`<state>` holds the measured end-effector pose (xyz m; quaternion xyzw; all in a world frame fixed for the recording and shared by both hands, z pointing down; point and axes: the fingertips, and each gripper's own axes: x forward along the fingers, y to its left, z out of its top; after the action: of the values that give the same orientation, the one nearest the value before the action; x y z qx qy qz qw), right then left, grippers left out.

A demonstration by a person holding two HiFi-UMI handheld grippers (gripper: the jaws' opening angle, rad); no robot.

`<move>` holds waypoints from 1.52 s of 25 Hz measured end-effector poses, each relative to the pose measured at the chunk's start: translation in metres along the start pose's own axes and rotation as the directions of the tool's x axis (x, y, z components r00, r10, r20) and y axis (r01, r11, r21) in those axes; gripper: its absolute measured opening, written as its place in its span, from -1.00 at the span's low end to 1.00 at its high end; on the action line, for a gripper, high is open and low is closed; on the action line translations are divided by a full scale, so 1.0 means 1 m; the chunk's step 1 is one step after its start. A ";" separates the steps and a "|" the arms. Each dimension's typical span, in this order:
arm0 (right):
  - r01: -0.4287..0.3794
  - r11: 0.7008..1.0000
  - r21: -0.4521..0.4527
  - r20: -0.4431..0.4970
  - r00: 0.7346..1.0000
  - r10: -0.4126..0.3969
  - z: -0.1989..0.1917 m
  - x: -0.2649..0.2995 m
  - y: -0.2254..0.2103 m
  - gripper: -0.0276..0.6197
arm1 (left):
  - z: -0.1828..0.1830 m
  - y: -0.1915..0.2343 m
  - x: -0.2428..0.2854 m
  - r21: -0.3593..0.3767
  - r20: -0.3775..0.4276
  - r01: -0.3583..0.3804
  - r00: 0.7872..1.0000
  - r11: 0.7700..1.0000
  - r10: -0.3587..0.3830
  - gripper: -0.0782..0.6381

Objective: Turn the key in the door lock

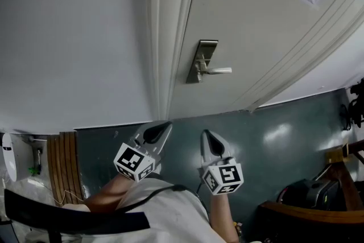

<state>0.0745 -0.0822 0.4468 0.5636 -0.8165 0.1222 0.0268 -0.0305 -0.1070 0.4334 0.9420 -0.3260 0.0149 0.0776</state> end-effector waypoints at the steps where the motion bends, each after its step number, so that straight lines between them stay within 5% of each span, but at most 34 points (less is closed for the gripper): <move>1: 0.012 1.000 0.002 0.000 1.000 -0.012 0.000 0.005 -0.001 -0.89 | 0.001 0.005 0.004 0.002 0.002 0.011 1.000 1.000 -0.011 -0.77; 11: 0.075 0.997 0.011 -0.001 0.997 -0.075 0.003 0.046 0.007 -0.89 | 0.004 0.048 0.018 -0.001 0.002 0.081 0.997 0.997 -0.081 -0.77; 22: 0.060 0.998 0.028 -0.017 0.998 -0.059 -0.003 0.075 0.012 -0.89 | -0.001 0.070 0.022 -0.013 -0.005 0.075 0.997 0.997 -0.075 -0.77; 32: 0.039 0.999 0.029 -0.010 0.999 -0.039 0.002 0.097 -0.028 -0.89 | 0.009 0.071 0.057 0.000 0.014 0.041 0.999 0.999 -0.041 -0.77; 38: 0.010 0.994 0.105 -0.030 1.000 -0.007 -0.004 0.115 -0.067 -0.89 | 0.013 0.066 0.086 0.002 0.013 0.018 1.000 1.000 -0.018 -0.77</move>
<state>0.0945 -0.2093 0.4833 0.5657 -0.8062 0.1732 0.0095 -0.0040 -0.2134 0.4359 0.9451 -0.3181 0.0086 0.0746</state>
